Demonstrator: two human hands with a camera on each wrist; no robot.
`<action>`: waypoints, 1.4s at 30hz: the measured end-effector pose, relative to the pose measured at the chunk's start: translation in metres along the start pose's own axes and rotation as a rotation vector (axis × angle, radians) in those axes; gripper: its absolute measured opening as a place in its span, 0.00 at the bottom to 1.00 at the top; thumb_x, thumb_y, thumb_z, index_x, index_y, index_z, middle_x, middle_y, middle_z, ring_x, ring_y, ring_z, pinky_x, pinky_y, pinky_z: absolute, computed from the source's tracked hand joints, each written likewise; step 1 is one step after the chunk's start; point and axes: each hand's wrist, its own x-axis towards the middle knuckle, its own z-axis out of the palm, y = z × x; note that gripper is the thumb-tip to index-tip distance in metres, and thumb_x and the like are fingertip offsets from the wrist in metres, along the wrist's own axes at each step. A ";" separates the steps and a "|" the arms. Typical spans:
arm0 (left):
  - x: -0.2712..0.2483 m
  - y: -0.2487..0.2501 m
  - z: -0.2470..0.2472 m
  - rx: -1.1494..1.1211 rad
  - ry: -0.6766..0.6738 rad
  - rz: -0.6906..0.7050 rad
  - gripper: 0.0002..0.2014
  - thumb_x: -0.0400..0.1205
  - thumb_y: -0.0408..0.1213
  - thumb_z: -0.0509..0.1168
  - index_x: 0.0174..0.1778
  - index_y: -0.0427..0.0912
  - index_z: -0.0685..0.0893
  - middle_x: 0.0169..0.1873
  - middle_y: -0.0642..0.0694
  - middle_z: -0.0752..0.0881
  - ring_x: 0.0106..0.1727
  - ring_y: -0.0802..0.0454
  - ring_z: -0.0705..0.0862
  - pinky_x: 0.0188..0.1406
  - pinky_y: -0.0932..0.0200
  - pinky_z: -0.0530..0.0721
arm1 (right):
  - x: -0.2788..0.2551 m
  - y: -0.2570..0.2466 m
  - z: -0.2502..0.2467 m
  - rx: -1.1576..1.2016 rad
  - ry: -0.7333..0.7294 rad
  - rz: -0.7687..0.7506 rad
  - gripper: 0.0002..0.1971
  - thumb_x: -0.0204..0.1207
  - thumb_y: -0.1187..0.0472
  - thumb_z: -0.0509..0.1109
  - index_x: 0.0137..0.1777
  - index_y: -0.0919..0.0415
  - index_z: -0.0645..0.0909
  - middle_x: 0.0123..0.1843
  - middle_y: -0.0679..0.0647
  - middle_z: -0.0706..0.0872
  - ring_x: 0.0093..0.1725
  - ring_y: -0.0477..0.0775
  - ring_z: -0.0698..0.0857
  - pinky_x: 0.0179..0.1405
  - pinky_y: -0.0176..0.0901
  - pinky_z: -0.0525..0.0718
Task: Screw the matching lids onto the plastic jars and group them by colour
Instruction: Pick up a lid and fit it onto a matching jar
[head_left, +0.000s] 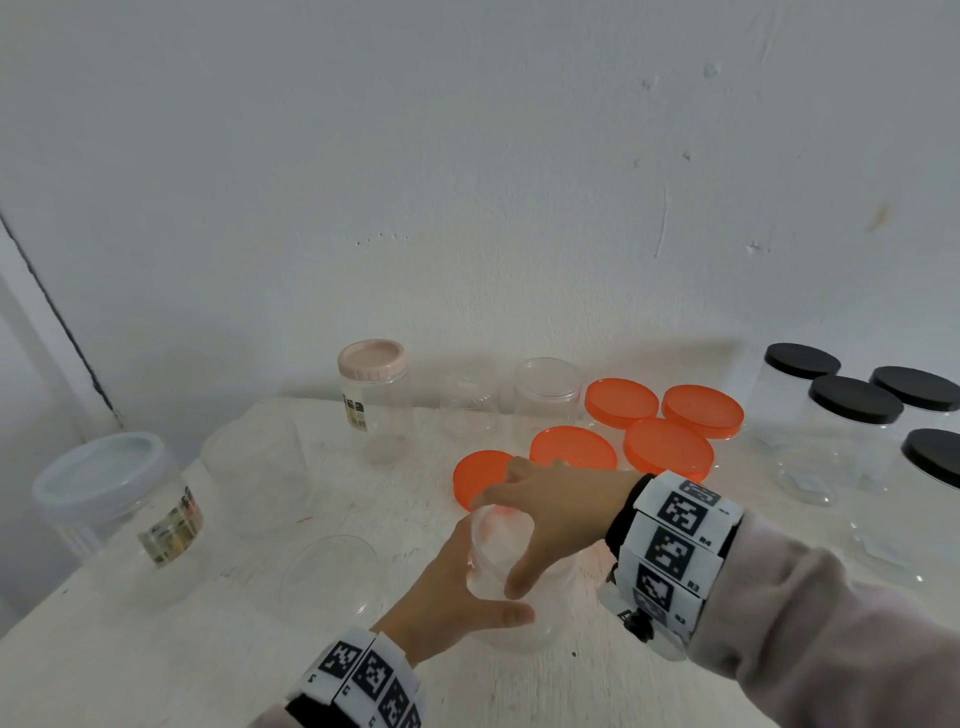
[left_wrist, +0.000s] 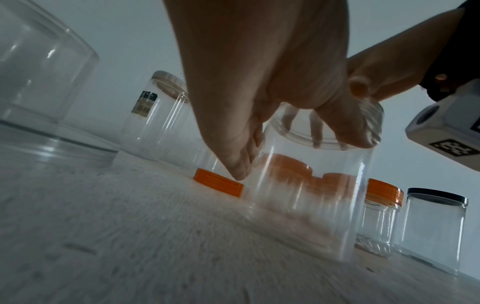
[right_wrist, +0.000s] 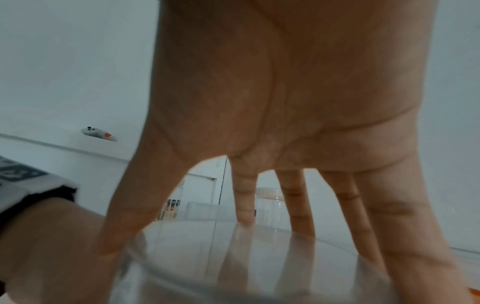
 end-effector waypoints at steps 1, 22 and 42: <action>0.000 -0.001 0.000 0.002 -0.011 -0.017 0.40 0.66 0.49 0.81 0.65 0.71 0.61 0.64 0.73 0.69 0.64 0.73 0.70 0.54 0.77 0.72 | 0.001 0.001 0.001 -0.018 0.008 0.009 0.45 0.62 0.33 0.76 0.78 0.32 0.57 0.67 0.45 0.66 0.66 0.59 0.68 0.62 0.57 0.77; -0.001 0.003 -0.002 0.083 -0.023 -0.065 0.44 0.62 0.56 0.81 0.69 0.71 0.62 0.67 0.66 0.75 0.68 0.64 0.75 0.64 0.63 0.78 | -0.004 0.001 0.058 -0.094 0.362 0.091 0.45 0.68 0.22 0.47 0.83 0.38 0.43 0.77 0.51 0.62 0.69 0.61 0.62 0.59 0.51 0.72; 0.118 0.014 -0.052 0.652 0.074 -0.153 0.38 0.78 0.44 0.70 0.81 0.41 0.59 0.78 0.42 0.66 0.76 0.47 0.69 0.69 0.57 0.71 | -0.001 0.018 0.087 0.346 0.505 0.021 0.42 0.68 0.28 0.62 0.81 0.31 0.48 0.83 0.38 0.47 0.80 0.48 0.44 0.80 0.51 0.54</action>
